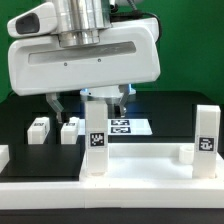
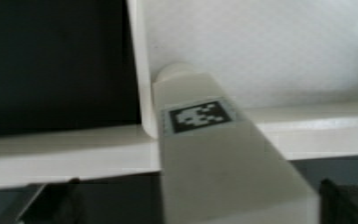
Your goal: Assemble desk
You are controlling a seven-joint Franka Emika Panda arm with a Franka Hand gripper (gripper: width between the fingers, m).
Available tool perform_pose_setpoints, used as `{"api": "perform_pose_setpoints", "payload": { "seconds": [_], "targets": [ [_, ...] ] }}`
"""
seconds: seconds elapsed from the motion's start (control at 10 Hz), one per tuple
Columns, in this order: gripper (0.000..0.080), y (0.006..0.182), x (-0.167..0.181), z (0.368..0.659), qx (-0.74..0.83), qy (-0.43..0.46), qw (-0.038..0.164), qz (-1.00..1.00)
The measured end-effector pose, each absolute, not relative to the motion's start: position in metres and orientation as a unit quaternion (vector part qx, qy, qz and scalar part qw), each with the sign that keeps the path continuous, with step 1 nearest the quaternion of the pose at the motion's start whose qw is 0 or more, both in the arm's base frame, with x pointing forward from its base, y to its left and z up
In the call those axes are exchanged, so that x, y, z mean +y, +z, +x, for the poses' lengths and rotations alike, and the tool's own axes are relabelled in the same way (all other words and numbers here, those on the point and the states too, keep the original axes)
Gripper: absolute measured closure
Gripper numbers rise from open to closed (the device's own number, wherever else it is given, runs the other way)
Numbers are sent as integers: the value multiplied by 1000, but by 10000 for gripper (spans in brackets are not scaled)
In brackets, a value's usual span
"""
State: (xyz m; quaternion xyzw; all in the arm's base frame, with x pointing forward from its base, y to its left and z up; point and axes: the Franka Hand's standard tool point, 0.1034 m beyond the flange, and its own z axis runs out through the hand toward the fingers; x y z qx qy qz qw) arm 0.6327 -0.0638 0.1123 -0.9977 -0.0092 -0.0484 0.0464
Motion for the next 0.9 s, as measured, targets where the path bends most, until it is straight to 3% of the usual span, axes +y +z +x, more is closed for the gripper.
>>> {"api": "perform_pose_setpoints", "payload": {
  "seconds": [0.1,0.2,0.3,0.5,0.9],
  "targets": [
    [150,112,-64,633,5,-48,47,-998],
    [279,112,-64,632,9,-48,47,-998],
    [279,112,-64,633,21,-47,49,-997],
    [511,112,-63,633,86,-44,52,-994],
    [511,111,-63,633,331,-38,57,-941]
  ]
}}
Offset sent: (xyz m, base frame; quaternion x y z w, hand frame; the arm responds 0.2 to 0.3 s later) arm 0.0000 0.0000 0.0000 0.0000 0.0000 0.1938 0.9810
